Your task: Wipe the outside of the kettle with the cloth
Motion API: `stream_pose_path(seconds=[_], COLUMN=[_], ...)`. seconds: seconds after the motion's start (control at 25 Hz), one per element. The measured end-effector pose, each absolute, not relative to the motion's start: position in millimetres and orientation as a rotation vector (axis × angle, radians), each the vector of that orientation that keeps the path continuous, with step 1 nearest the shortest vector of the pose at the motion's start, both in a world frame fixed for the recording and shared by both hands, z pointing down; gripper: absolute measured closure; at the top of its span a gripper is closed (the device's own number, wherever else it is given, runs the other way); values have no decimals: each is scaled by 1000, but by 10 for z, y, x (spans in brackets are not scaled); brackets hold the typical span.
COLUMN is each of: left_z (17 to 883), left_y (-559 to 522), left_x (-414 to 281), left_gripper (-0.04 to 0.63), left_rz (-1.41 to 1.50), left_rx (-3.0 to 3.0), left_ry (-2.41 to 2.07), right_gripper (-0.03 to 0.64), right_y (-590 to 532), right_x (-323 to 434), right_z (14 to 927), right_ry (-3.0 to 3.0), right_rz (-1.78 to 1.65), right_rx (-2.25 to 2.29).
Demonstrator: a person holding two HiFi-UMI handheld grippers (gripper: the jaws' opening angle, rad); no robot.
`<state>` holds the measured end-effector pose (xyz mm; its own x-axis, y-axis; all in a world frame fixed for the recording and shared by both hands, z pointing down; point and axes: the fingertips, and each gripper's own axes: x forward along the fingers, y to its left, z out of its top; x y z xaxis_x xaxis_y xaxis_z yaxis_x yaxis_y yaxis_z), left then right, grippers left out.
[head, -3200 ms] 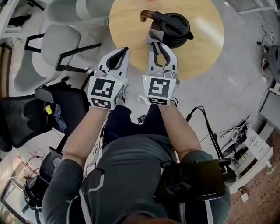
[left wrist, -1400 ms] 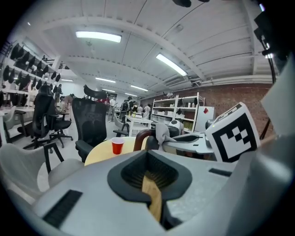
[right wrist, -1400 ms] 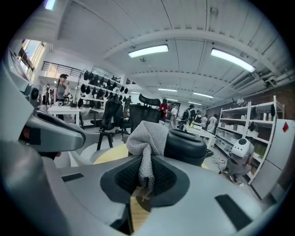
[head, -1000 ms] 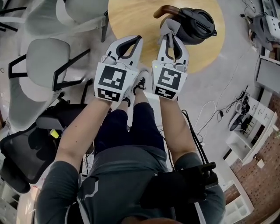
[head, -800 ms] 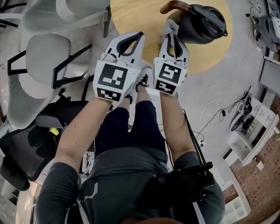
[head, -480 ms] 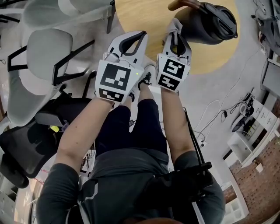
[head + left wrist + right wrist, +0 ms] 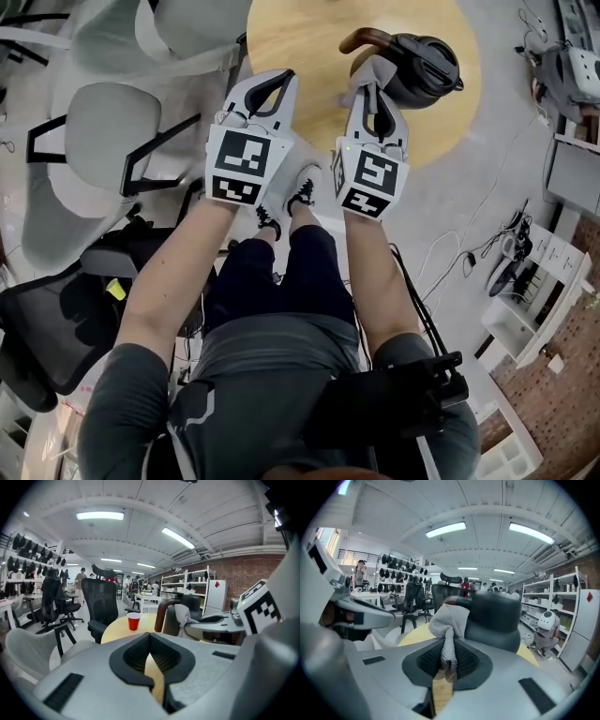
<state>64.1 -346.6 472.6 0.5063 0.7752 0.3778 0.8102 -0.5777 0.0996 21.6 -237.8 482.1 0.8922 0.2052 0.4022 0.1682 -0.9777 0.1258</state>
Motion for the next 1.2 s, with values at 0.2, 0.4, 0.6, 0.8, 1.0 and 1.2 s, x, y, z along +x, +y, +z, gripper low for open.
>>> stream_pose_path(seconds=[0.2, 0.4, 0.6, 0.8, 1.0, 1.2], left_z=[4200, 4118, 4377, 4624, 4847, 5062], left_y=[-3394, -3414, -3450, -3486, -3561, -3678], left_x=[721, 688, 622, 603, 608, 619], left_gripper=[586, 586, 586, 586, 586, 586], left_rz=[-487, -466, -545, -581, -607, -637], left_rx=[-2677, -2688, -2687, -2650, -2648, -2652], left_ry=[-1403, -1396, -1412, -1452, -1430, -1417], right_gripper=[565, 565, 565, 566, 565, 565], right_y=[-2303, -2262, -2268, -2462, -2419, -2418], right_x=[327, 484, 548, 670, 643, 669], right_z=[4118, 4174, 4405, 4711, 5345, 5667], right_ry=[324, 339, 344, 329, 416, 427], right_rz=[495, 526, 530, 565, 786, 823], right_rx=[2960, 2895, 2817, 2798, 2867, 2869])
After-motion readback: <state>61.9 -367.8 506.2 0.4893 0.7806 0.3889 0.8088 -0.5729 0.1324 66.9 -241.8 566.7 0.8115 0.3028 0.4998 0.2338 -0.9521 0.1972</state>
